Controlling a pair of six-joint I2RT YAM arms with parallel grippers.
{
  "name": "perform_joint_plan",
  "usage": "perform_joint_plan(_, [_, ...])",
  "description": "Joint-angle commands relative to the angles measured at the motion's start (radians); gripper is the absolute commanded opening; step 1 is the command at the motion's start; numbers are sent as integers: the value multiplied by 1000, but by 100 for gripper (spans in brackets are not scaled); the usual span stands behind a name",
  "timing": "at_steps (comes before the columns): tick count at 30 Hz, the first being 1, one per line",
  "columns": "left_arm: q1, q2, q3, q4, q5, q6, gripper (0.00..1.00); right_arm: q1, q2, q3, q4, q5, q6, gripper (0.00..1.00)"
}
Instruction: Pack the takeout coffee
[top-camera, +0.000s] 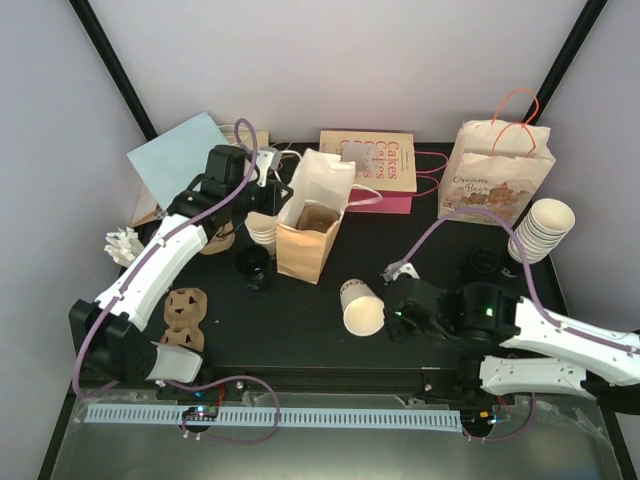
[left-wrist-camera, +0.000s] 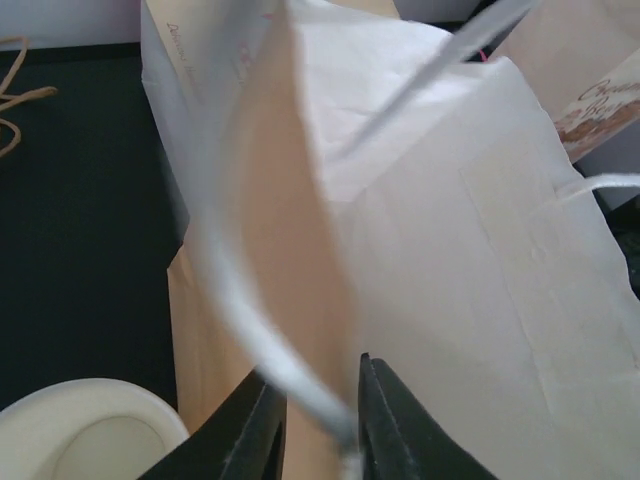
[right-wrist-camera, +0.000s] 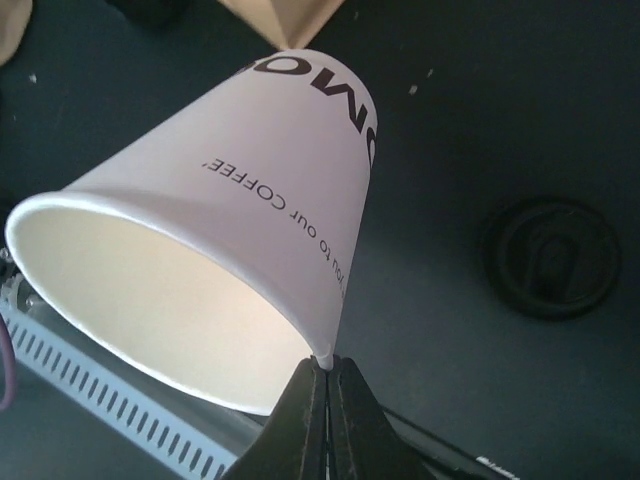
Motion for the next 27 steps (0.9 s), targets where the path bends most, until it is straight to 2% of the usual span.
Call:
perform_joint_plan(1, [6, -10, 49, -18, 37, 23, 26, -90, 6, -63, 113, -252, -80, 1])
perform_joint_plan(3, [7, -29, 47, -24, 40, 22, 34, -142, 0, -108, 160, -329, -107, 1])
perform_joint_plan(8, [6, -96, 24, -19, 72, 23, 64, -217, 57, -150, 231, -470, -168, 1])
perform_joint_plan(13, [7, -192, 4, -11, 75, 21, 82, -238, 144, -153, 262, -527, -205, 1])
perform_joint_plan(20, [6, -266, 40, -117, 93, 37, 86, -268, 296, -105, 185, -542, -285, 1])
perform_joint_plan(27, [6, -386, -4, -169, 110, 30, 87, -303, 400, -84, 183, -549, -321, 2])
